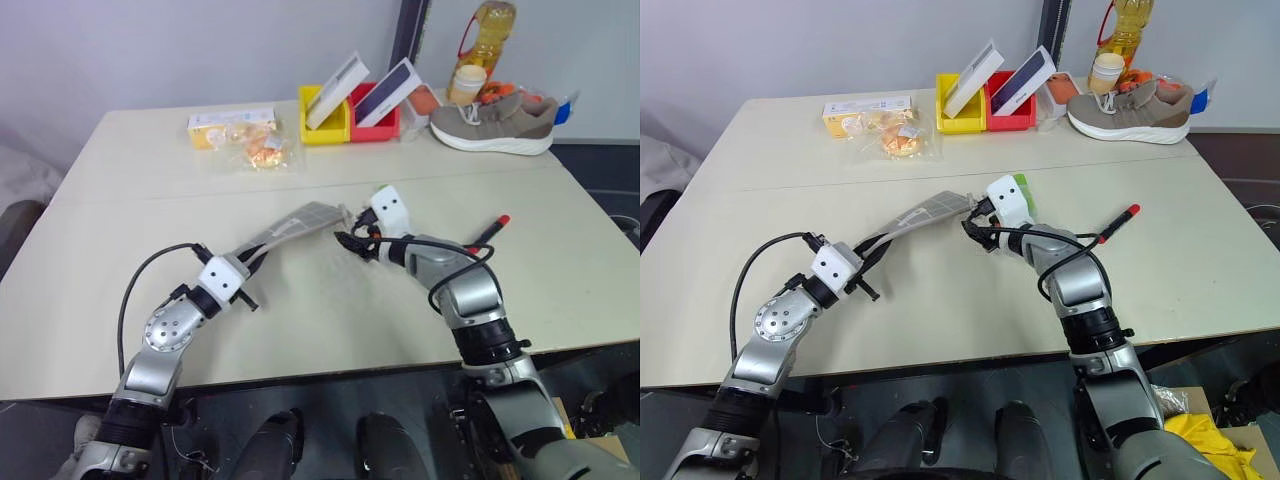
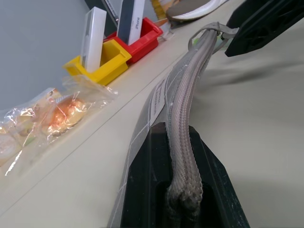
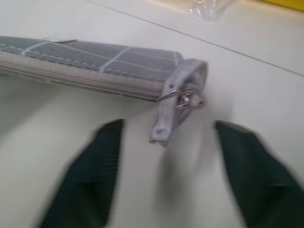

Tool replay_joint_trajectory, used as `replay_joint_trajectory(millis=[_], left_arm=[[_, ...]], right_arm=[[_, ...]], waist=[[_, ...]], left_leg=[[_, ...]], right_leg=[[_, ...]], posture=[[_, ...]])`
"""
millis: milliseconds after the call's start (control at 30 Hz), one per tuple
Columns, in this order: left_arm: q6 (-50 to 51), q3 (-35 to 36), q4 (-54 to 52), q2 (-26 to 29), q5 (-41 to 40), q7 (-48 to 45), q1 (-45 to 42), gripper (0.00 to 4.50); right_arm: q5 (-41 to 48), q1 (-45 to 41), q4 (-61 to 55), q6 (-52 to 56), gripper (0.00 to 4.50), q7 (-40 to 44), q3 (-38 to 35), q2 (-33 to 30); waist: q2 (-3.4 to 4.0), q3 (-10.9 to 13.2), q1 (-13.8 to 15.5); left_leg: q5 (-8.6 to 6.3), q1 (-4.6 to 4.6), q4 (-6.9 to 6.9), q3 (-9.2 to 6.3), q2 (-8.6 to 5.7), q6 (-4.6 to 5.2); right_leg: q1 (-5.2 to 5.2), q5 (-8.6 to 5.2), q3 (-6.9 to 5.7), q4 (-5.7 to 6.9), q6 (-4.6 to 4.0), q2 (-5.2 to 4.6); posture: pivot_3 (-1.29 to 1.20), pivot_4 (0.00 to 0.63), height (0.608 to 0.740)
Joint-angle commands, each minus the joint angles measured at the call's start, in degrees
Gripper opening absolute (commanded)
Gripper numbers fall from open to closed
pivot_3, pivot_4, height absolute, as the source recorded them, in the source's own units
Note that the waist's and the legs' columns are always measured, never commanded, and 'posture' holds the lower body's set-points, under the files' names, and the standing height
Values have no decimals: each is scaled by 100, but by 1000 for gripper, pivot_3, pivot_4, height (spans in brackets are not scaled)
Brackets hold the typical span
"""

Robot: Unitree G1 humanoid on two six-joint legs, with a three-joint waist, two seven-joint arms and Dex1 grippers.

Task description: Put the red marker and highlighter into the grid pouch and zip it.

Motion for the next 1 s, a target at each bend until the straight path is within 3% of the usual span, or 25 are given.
replay_joint_trajectory(millis=[33, 267, 333, 533, 1000], left_arm=[[-84, 46, -93, -11, 40, -12, -117, 0], [-110, 39, -97, -53, 87, 0, -136, 0], [-112, 44, -108, -68, 100, 11, -130, 0], [-135, 40, -138, -92, 159, 10, -79, 0], [-12, -144, -189, -282, 343, 17, -164, 0]], right_arm=[[41, -13, -448, 83, 4053, -49, -64, -10], [118, -149, -374, 271, 4053, -165, -152, 77], [111, -183, -320, 269, 3276, -190, -157, 93], [122, -230, -339, 294, 64, -168, -130, 94], [-21, -272, -1171, 699, 19, 20, 910, 326]], waist=[[0, 0, 0], [-1, 0, 1], [-1, 0, 2], [-1, 0, 0], [-1, 0, 2]], left_leg=[[0, 0, 0, 0, 0, 0], [0, 0, 0, 0, 0, 0], [0, 0, 0, 0, 0, 0], [0, 0, 0, 0, 0, 0], [0, 0, 1, -1, 0, 0]], right_leg=[[0, 0, 0, 0, 0, 0], [0, 0, 0, 0, 0, 0], [0, 0, 0, 0, 0, 0], [1, 0, 0, 0, 0, 0], [1, 0, -1, -1, 0, 0]], posture=[[0, 150, 740], [0, 150, 740], [0, 150, 740], [0, 150, 740], [0, 150, 740]])
